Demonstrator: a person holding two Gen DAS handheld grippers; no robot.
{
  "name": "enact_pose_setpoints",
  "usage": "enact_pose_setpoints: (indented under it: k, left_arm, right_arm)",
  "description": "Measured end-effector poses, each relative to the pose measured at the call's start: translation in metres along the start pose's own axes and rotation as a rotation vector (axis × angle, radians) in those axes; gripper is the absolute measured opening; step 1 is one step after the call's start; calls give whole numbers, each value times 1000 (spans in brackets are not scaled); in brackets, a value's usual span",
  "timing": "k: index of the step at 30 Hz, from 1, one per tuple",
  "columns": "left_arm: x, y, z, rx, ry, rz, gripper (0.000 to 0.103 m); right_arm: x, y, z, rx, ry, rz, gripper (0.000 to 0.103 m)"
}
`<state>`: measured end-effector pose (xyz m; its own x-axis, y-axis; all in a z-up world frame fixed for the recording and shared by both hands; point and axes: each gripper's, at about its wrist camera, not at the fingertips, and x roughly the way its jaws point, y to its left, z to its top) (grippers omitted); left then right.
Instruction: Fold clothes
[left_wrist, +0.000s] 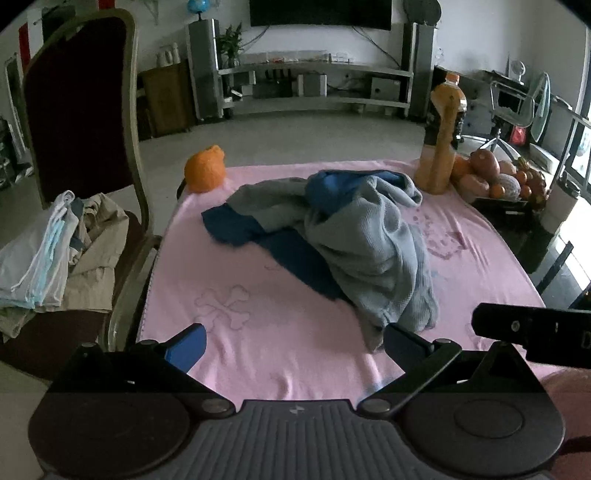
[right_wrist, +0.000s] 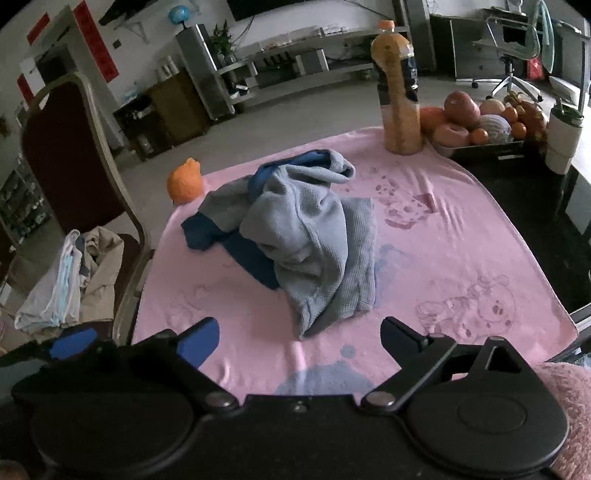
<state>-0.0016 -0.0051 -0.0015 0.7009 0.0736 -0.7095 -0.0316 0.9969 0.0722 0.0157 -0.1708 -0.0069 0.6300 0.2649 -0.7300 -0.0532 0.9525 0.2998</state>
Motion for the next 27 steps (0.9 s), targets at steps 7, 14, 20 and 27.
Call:
enact_pose_setpoints:
  k: [7, 14, 20, 27]
  left_arm:
    - [0, -1, 0, -25, 11, -13, 102]
    - [3, 5, -1, -34, 15, -29, 102]
    - [5, 7, 1, -46, 31, -18, 102]
    - [4, 6, 1, -46, 34, -19, 102]
  right_arm:
    - [0, -1, -2, -26, -8, -20, 99]
    - [1, 0, -4, -48, -13, -44, 100]
    - [1, -2, -3, -48, -17, -56, 101]
    - [2, -1, -2, -52, -12, -51, 102]
